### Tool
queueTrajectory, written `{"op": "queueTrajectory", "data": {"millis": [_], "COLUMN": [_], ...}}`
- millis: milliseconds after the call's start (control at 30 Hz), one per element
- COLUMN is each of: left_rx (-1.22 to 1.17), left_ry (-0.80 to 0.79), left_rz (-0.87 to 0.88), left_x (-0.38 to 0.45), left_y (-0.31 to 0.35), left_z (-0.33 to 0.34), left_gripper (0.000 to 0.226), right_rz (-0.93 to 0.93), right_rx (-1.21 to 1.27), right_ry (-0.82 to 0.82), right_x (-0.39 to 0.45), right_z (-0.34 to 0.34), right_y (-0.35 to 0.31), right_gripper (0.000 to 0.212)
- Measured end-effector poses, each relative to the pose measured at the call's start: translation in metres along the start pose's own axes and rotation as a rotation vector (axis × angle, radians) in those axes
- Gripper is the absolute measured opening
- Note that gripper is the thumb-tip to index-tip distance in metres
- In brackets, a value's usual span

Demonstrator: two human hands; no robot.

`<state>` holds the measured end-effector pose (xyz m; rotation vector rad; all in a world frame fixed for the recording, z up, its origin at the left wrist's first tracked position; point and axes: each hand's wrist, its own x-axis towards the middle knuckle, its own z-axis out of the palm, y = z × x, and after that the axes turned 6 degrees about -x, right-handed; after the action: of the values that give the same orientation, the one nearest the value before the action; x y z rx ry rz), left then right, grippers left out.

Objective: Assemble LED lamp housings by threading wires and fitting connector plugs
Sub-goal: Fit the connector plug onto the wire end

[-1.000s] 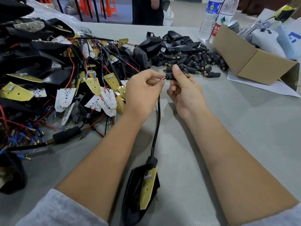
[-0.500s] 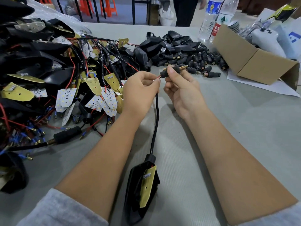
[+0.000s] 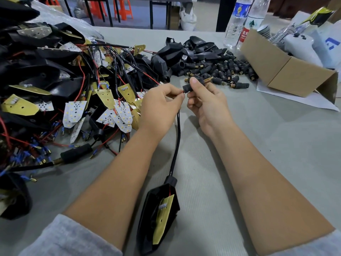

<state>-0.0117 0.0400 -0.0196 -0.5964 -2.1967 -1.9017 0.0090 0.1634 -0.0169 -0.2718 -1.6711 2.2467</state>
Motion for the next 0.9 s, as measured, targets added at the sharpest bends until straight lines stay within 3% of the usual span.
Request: {"op": "queueTrajectory", "data": {"millis": [200, 333, 500, 900], "left_rx": [-0.245, -0.361, -0.463, -0.414], "left_ry": [-0.096, -0.070, -0.079, -0.090], "left_rz": [-0.202, -0.323, -0.323, -0.294], "left_x": [0.001, 0.006, 0.008, 0.009], "left_y": [0.004, 0.001, -0.002, -0.006], "left_z": [0.000, 0.000, -0.002, -0.006], "left_gripper": [0.014, 0.012, 0.009, 0.015], "right_rz": [0.041, 0.060, 0.045, 0.032], "right_rx": [0.028, 0.060, 0.017, -0.043], "right_ry": [-0.007, -0.003, -0.055, -0.100], "right_x": [0.002, 0.003, 0.000, -0.005], "right_z": [-0.002, -0.002, 0.001, -0.001], "right_y": [0.000, -0.001, 0.000, -0.002], "right_gripper": [0.028, 0.026, 0.024, 0.019]}}
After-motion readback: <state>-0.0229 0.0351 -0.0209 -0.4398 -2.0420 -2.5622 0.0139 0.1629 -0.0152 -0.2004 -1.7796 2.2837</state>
